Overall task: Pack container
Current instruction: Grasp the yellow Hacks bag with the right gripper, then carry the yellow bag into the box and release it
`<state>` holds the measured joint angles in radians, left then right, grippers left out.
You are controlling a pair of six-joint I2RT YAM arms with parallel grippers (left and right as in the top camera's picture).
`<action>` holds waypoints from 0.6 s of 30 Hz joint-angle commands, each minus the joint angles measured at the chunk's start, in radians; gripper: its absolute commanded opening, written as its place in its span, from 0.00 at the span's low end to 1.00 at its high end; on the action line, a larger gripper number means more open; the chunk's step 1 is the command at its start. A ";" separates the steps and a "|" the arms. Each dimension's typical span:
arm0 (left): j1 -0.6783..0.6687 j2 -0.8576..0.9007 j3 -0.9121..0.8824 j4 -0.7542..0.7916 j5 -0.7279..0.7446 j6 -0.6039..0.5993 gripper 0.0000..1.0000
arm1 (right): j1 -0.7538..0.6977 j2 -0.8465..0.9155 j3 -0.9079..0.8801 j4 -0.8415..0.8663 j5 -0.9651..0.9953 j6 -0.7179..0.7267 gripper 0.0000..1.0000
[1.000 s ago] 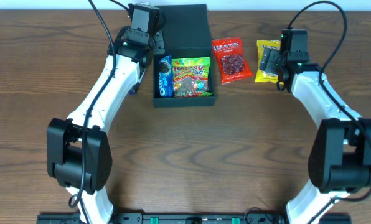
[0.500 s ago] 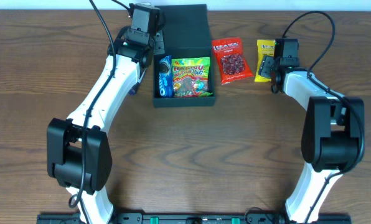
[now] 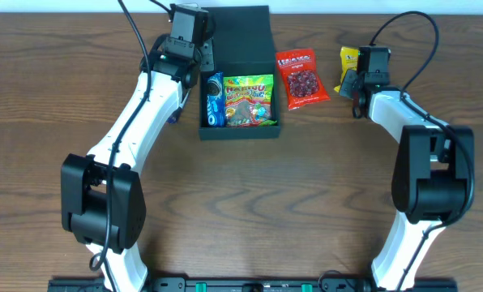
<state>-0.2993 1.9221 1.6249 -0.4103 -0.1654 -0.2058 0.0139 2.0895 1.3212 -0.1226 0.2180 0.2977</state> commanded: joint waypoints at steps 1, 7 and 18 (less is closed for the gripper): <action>0.003 -0.048 0.020 0.005 -0.043 0.050 0.66 | -0.008 -0.038 -0.015 -0.023 0.007 0.001 0.01; 0.024 -0.116 0.020 0.007 -0.134 0.050 0.69 | 0.005 -0.197 -0.014 0.030 -0.056 -0.060 0.01; 0.169 -0.236 0.020 0.001 -0.130 0.050 0.90 | 0.145 -0.322 -0.014 0.225 -0.431 -0.351 0.01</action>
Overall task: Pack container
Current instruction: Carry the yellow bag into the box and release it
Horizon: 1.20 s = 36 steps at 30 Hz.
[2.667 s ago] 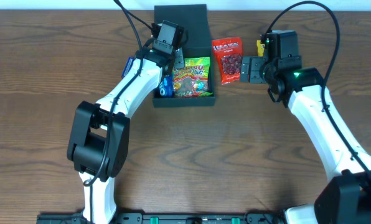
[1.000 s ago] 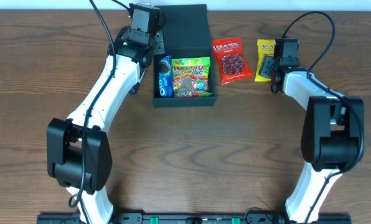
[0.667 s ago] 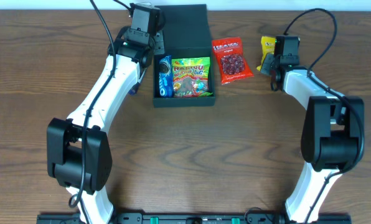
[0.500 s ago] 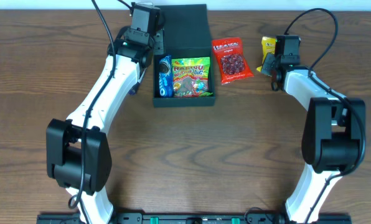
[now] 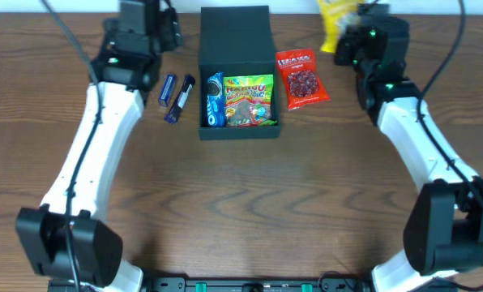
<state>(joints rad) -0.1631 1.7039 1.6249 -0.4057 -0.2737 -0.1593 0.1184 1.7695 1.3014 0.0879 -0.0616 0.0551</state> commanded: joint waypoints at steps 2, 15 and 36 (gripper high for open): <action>0.056 -0.020 0.020 -0.008 -0.021 0.003 0.90 | 0.065 -0.002 0.006 0.031 -0.219 -0.164 0.01; 0.142 -0.020 0.020 -0.016 -0.009 0.003 0.95 | 0.201 0.028 0.006 -0.044 -0.493 -0.866 0.01; 0.177 -0.020 0.020 -0.020 0.069 0.003 0.96 | 0.199 0.193 0.006 0.160 -0.481 -0.607 0.99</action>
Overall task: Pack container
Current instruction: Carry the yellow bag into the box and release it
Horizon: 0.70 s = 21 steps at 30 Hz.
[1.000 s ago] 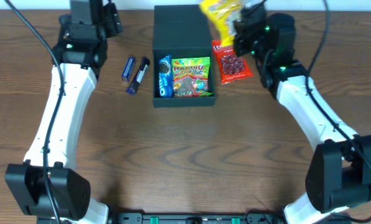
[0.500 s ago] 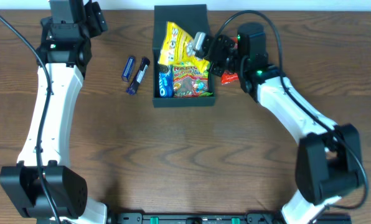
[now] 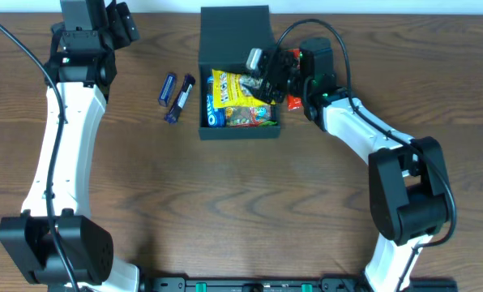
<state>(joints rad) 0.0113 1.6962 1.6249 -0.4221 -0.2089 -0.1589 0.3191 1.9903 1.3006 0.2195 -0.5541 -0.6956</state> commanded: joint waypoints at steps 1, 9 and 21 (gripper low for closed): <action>0.002 -0.012 0.020 -0.005 0.004 0.002 0.96 | -0.002 -0.037 0.007 0.061 0.012 0.203 0.99; 0.002 -0.012 0.020 -0.023 0.004 0.002 0.96 | -0.011 -0.109 0.007 0.145 -0.011 0.666 0.99; 0.002 -0.012 0.020 -0.024 0.005 0.002 0.96 | -0.196 -0.113 0.006 0.043 -0.016 0.959 0.99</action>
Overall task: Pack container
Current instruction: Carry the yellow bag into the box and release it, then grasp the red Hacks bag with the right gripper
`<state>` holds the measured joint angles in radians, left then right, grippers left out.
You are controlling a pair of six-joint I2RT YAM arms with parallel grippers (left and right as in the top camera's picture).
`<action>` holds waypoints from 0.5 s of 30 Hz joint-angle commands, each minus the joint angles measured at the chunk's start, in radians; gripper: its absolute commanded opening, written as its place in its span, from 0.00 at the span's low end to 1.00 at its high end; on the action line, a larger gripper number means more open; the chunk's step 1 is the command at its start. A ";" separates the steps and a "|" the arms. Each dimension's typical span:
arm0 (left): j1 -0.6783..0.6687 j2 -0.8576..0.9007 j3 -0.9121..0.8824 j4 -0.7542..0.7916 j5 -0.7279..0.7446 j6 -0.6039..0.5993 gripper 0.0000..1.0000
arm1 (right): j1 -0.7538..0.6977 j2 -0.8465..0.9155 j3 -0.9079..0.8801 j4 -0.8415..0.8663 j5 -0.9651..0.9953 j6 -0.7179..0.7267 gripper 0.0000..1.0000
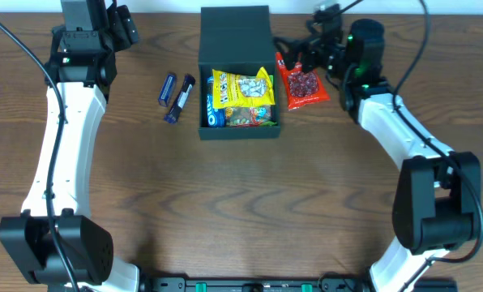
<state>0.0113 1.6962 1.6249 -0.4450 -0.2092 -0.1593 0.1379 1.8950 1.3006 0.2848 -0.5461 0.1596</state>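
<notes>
The black container [203,97] stands at the back centre with its lid [236,32] open behind it. Inside lie a yellow snack bag [240,87], a green candy bag [251,116] partly under it, and a blue cookie pack [214,115]. A red snack bag [303,84] lies on the table just right of the container. My right gripper [301,50] hangs open over the red bag's far end, holding nothing. My left gripper [123,24] is raised at the far left back, away from everything.
Two blue wrapped bars [168,88] [181,98] lie side by side left of the container. The table's back edge [168,10] runs just behind the lid and both grippers.
The yellow bag, held over the container by my right gripper, now lies inside on the candy bag. The right gripper has let go and moved back right over the red bag. The left arm is unchanged.
My left gripper was at the container's left side and my right gripper at the yellow bag on the far right. Then the right held that bag up at the back while the left had moved left. Then the bag was over the container, and now lies inside.
</notes>
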 commanded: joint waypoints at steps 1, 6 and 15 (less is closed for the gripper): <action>0.002 -0.012 0.020 0.000 0.010 0.002 0.96 | -0.020 -0.018 0.006 -0.080 -0.026 0.105 0.99; 0.002 -0.012 0.020 0.000 0.031 0.002 0.96 | -0.018 -0.007 0.006 -0.245 0.194 -0.002 0.99; 0.002 -0.012 0.020 0.000 0.032 0.002 0.97 | 0.019 0.037 0.006 -0.301 0.475 -0.168 0.95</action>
<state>0.0113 1.6962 1.6249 -0.4450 -0.1829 -0.1593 0.1417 1.9018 1.3014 -0.0135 -0.1905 0.0589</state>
